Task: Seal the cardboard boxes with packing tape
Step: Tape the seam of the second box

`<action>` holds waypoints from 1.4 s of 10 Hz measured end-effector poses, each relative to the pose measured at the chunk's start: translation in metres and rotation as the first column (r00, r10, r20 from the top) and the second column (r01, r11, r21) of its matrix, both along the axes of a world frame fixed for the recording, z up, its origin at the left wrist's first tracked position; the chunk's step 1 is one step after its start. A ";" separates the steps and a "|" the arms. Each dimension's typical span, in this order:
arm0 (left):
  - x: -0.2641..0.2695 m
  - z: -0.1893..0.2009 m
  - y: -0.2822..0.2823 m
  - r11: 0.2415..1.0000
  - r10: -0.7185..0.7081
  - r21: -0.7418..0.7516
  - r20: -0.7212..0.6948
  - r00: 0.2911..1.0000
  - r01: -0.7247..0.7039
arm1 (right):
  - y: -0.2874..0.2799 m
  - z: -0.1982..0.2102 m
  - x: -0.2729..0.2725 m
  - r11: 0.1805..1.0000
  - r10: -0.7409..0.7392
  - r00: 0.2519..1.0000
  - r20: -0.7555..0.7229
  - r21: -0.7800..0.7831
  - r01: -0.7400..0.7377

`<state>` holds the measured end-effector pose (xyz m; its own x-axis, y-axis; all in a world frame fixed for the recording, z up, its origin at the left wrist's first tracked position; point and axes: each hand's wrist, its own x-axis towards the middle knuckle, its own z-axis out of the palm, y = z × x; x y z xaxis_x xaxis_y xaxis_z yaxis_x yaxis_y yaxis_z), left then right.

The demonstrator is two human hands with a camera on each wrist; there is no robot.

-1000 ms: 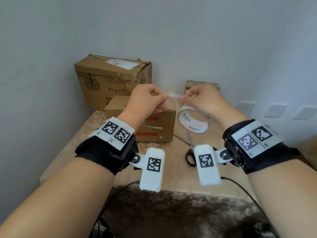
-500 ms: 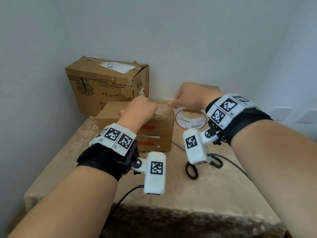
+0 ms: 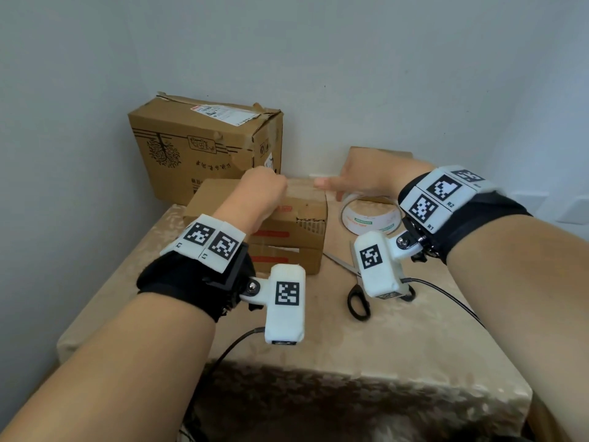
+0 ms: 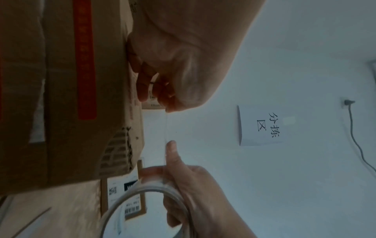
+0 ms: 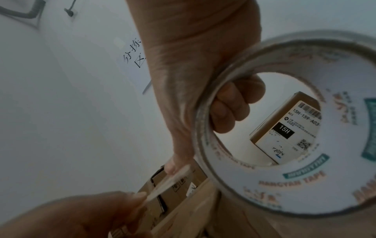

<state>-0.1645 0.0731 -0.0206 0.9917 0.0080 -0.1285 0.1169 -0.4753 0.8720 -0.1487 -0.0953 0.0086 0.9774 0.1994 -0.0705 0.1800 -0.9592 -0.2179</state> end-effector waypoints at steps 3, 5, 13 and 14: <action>-0.014 0.004 0.015 0.972 -0.061 0.235 0.134 0.989 0.028 | -0.005 -0.006 -0.005 0.999 -0.008 1.000 -0.004 0.045 0.008; -0.014 -0.001 0.017 0.924 -0.111 0.377 0.090 0.990 0.069 | -0.002 -0.021 -0.001 0.999 -0.027 0.999 -0.034 0.043 0.028; -0.010 -0.019 0.014 0.807 -0.338 0.589 0.409 0.848 0.038 | 0.000 -0.034 -0.002 0.995 -0.103 0.995 -0.021 -0.004 0.103; -0.014 -0.025 0.010 0.510 -0.598 0.822 0.128 0.791 0.252 | 0.001 -0.035 -0.005 0.993 -0.121 0.992 -0.024 0.009 0.121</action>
<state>-0.1782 0.0831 -0.0458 0.8584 -0.5091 0.0623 -0.5129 -0.8516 0.1080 -0.1535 -0.0946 -0.0265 0.9925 0.0805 -0.0925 0.0573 -0.9714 -0.2305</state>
